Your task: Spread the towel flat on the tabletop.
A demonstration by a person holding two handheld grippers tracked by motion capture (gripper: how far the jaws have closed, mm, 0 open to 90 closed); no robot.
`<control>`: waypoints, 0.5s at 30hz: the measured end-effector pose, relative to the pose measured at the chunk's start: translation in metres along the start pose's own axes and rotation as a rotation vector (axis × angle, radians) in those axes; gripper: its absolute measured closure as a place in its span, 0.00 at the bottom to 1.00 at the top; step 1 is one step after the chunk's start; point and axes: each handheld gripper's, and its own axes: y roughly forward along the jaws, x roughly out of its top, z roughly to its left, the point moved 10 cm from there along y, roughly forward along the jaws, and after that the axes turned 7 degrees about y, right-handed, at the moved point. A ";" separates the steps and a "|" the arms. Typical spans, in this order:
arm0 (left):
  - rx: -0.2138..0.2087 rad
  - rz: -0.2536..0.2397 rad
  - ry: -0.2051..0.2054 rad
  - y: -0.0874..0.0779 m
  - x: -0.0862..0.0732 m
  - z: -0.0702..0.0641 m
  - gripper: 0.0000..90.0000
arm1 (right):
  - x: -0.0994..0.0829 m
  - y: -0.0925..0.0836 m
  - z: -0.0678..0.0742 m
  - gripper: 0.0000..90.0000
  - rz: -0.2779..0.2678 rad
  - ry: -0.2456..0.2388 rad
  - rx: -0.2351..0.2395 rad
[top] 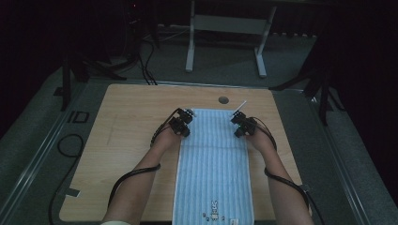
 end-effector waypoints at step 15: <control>-0.092 -0.063 0.107 -0.030 -0.020 -0.040 0.88 | -0.024 -0.026 0.018 0.95 -0.072 -0.027 0.033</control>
